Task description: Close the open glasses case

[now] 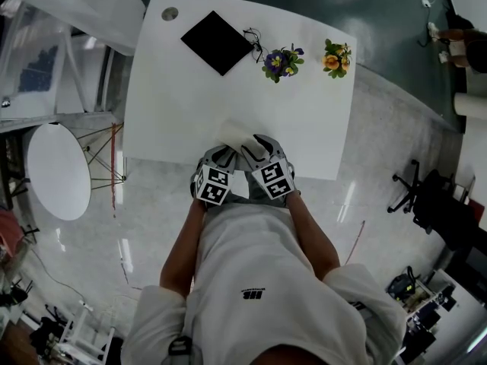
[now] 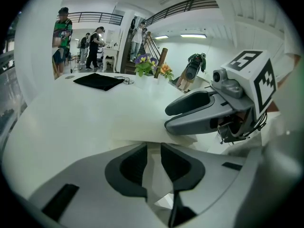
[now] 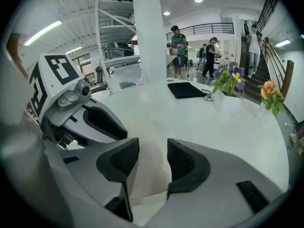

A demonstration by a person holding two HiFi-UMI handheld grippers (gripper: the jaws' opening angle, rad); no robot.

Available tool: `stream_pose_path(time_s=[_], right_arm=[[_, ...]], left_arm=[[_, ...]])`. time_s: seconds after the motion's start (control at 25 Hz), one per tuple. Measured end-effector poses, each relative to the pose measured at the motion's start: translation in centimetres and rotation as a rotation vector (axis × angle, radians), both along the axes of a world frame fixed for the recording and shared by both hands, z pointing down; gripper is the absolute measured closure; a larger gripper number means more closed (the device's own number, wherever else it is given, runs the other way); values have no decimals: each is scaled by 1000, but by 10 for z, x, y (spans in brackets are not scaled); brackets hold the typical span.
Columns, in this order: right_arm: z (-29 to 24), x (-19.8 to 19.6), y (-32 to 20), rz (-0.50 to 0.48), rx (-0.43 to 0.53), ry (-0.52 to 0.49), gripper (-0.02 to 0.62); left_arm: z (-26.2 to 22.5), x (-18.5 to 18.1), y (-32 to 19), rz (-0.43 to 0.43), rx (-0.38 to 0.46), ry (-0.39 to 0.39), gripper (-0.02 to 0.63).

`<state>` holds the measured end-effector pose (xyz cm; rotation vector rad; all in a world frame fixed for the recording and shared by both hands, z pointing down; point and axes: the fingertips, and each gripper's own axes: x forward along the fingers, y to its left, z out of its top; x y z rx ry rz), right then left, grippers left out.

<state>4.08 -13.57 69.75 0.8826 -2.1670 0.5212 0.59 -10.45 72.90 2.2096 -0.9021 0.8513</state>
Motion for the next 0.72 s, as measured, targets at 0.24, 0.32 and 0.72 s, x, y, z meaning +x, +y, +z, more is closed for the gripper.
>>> stream_pose_path(time_s=[0.24,0.32,0.72], right_arm=[[3,0,0,13,6,7,396],[2,1,0,23,9,6,393],[-14,8,-3,105,61,8,393]], left_arm=[[1,-3,0,15,2,-3,500],[0,-4,1,21,4,-4,500],[-28,-11,-10,60,88,18,497]])
